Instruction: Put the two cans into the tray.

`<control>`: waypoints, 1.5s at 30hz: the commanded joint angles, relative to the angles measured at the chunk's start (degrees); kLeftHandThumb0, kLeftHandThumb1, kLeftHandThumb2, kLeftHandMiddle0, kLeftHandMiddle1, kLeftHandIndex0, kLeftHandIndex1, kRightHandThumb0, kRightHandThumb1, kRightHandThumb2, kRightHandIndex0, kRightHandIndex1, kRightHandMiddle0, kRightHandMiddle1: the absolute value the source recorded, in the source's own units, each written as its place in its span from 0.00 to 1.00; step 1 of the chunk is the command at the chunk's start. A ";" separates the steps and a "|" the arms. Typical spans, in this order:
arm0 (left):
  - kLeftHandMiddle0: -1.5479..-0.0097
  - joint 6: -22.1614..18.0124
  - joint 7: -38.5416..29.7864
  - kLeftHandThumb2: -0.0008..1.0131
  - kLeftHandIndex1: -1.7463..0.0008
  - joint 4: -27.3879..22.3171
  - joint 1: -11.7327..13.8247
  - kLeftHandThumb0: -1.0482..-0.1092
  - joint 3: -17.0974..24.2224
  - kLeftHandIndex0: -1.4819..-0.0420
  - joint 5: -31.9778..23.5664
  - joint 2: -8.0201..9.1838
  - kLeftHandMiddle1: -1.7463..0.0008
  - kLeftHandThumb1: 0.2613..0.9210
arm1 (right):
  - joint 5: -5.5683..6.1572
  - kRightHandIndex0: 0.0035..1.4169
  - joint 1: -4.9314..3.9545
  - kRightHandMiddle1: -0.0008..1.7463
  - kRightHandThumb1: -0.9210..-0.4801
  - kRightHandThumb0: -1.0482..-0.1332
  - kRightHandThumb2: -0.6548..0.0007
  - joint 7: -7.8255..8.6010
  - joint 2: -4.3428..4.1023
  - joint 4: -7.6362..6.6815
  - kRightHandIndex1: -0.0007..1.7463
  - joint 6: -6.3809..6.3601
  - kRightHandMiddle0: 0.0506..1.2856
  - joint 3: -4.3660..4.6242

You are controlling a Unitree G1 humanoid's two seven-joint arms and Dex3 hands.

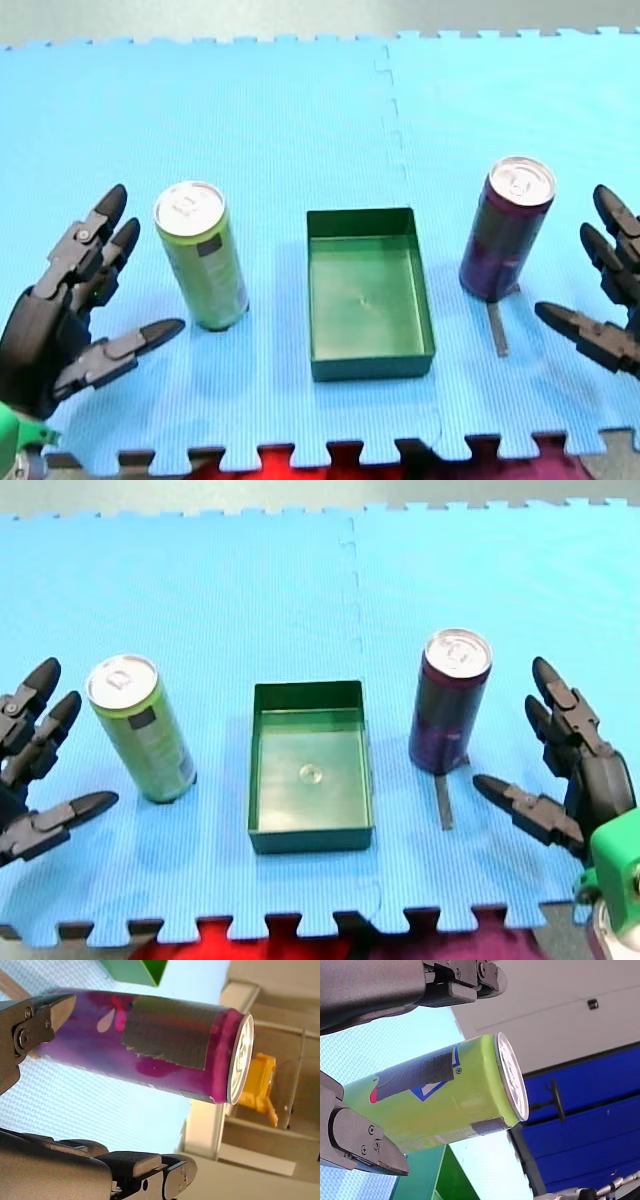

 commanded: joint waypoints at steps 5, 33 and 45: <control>0.87 0.20 -0.44 0.00 1.00 -0.34 0.15 0.00 0.25 0.93 -0.45 0.23 1.00 0.75 | 0.26 0.21 -0.71 0.00 0.42 0.36 1.00 0.34 0.06 0.69 0.00 -0.39 0.18 -0.11; 0.88 -0.11 -1.07 0.00 1.00 0.02 0.00 0.00 0.72 0.92 -0.65 -0.25 1.00 0.74 | 0.09 0.21 -2.83 0.00 0.44 0.38 1.00 1.88 1.07 3.57 0.00 -1.10 0.17 0.50; 0.88 0.06 -1.41 0.00 1.00 -0.17 0.10 0.00 0.83 0.92 -0.91 -0.26 1.00 0.74 | 0.00 0.21 -3.68 0.00 0.43 0.37 1.00 1.82 1.33 4.08 0.00 -0.50 0.18 0.63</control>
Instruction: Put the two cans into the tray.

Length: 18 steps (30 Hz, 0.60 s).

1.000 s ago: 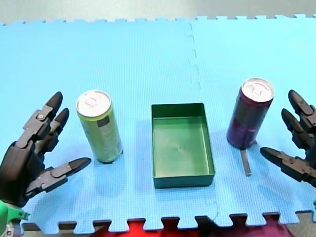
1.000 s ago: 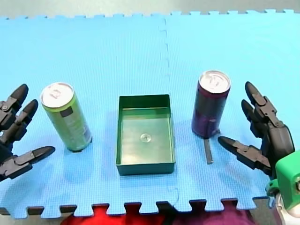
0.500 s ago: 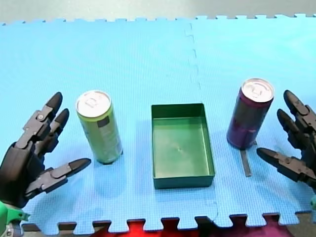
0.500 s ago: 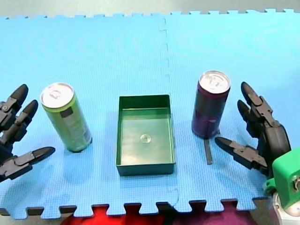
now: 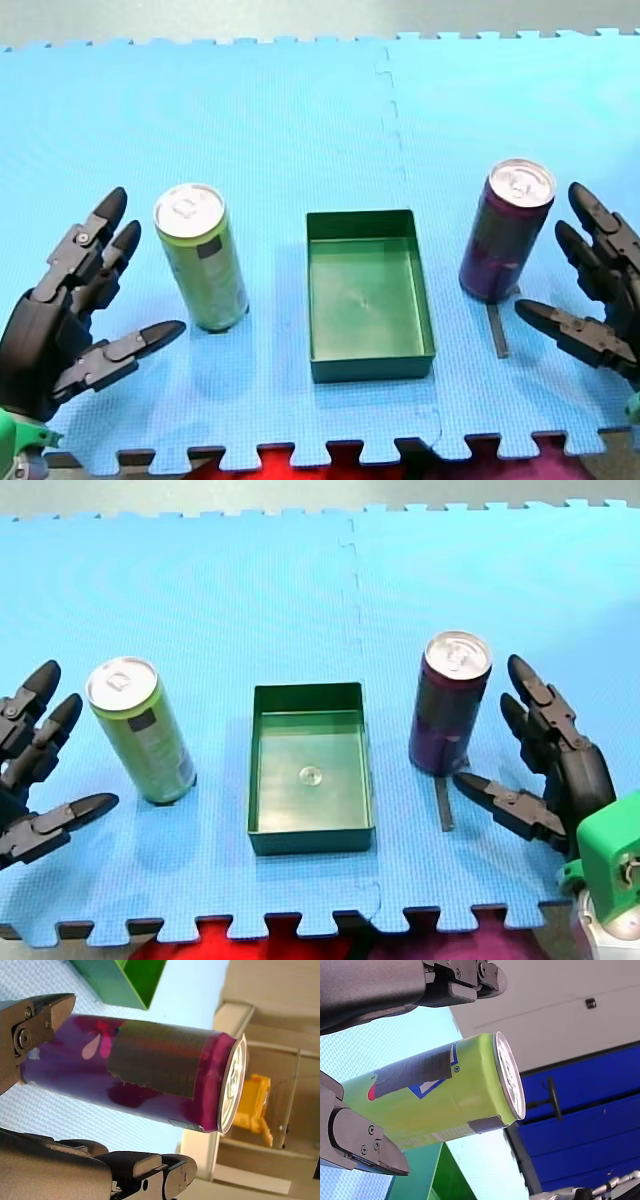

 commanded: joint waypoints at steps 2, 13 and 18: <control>0.88 -0.03 -0.08 0.00 1.00 -0.16 -0.02 0.00 0.16 0.92 -0.35 0.21 1.00 0.74 | -0.19 0.21 -0.99 0.00 0.43 0.37 1.00 -0.47 0.11 0.46 0.00 0.33 0.18 0.07; 0.88 0.18 -0.05 0.00 1.00 -0.74 0.34 0.00 0.03 0.93 -0.32 0.19 1.00 0.73 | -0.86 0.21 -1.83 0.00 0.41 0.36 1.00 -1.34 0.48 0.46 0.00 0.99 0.18 0.58; 0.88 0.34 -0.01 0.00 1.00 -1.01 0.46 0.00 -0.04 0.93 -0.27 0.20 1.00 0.73 | -0.97 0.21 -2.41 0.00 0.41 0.36 1.00 -1.36 0.46 1.01 0.00 1.12 0.18 0.54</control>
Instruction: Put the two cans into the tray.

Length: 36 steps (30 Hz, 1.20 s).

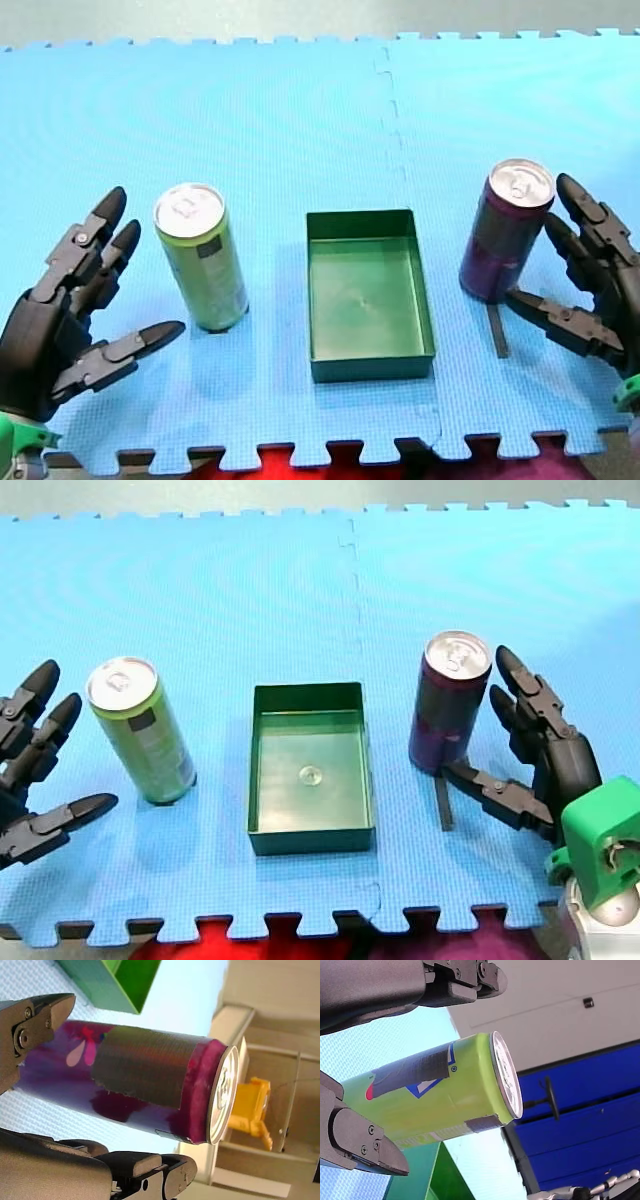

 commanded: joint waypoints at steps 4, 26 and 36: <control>0.88 0.49 -0.17 0.00 1.00 -0.26 0.08 0.00 0.01 0.93 -0.24 0.29 1.00 0.73 | -0.07 0.21 -1.33 0.00 0.40 0.35 1.00 -0.45 -0.08 0.72 0.00 0.45 0.18 -0.06; 0.88 0.29 -0.07 0.00 1.00 0.05 0.15 0.00 0.08 0.93 0.05 0.53 1.00 0.73 | -0.63 0.23 -4.53 0.00 0.40 0.34 1.00 -1.16 0.77 3.75 0.00 0.28 0.19 0.38; 0.88 0.28 -0.06 0.00 1.00 -0.05 0.25 0.00 0.08 0.93 0.11 0.42 1.00 0.73 | -1.21 0.23 -6.01 0.00 0.41 0.33 1.00 -1.13 0.94 5.82 0.00 -0.09 0.19 0.82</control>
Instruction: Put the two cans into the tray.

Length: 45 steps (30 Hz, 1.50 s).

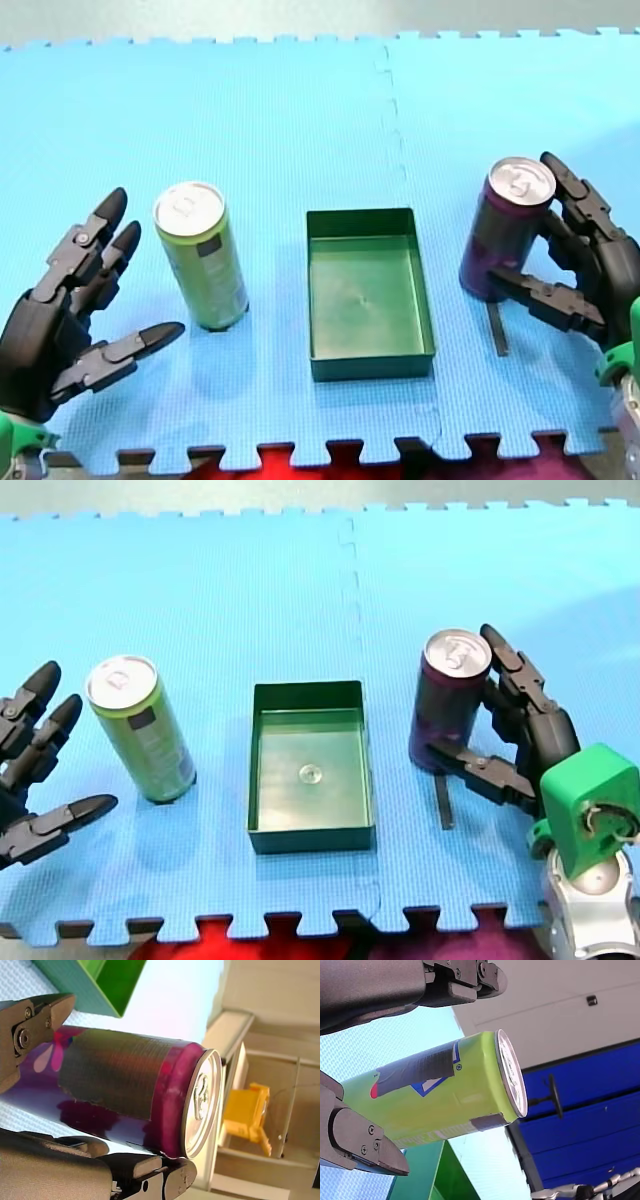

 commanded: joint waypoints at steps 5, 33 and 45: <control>0.89 0.05 0.07 0.00 1.00 -0.20 0.14 0.00 0.05 0.93 -0.18 0.20 1.00 0.73 | -0.20 0.23 -0.93 0.00 0.41 0.33 1.00 -0.15 0.07 1.25 0.00 -0.70 0.19 0.10; 0.89 0.15 0.09 0.00 1.00 -0.31 0.31 0.00 0.03 0.93 -0.03 0.35 1.00 0.72 | -1.67 0.23 -4.75 0.00 0.40 0.30 1.00 -1.00 0.39 6.25 0.00 -0.34 0.18 0.62; 0.89 0.73 -0.39 0.00 1.00 -0.95 0.54 0.00 0.01 0.94 -0.36 0.66 1.00 0.71 | -2.53 0.24 -4.90 0.00 0.39 0.31 1.00 -3.41 0.47 6.74 0.00 -0.01 0.19 0.67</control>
